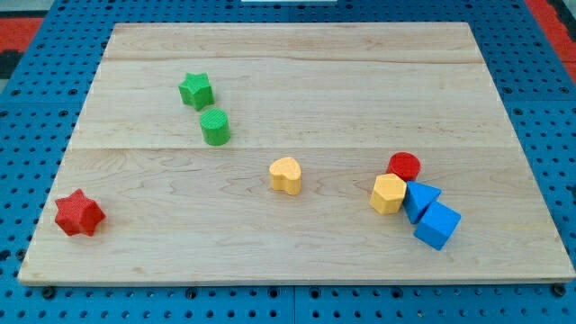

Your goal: Slide the red circle slightly left

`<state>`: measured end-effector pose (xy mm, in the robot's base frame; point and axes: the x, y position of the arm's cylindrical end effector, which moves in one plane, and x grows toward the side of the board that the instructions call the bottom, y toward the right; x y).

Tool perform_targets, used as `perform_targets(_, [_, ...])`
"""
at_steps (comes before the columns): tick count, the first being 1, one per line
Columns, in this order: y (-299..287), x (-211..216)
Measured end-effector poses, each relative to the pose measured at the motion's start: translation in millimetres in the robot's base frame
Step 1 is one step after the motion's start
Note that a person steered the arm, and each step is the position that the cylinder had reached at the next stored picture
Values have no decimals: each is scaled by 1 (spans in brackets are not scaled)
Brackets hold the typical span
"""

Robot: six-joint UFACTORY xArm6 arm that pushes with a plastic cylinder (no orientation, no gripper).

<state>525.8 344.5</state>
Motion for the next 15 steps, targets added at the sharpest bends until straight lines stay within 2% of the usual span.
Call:
perform_targets(2, [0, 0])
perform_targets(3, [-23, 0])
perform_targets(4, [-84, -1])
perform_targets(5, [-135, -38])
perform_targets(6, [-216, -44])
perform_targets(7, [-219, -38])
perform_targets(9, [-293, -38])
perform_targets(11, [-347, -67])
perform_targets(15, [-455, -69])
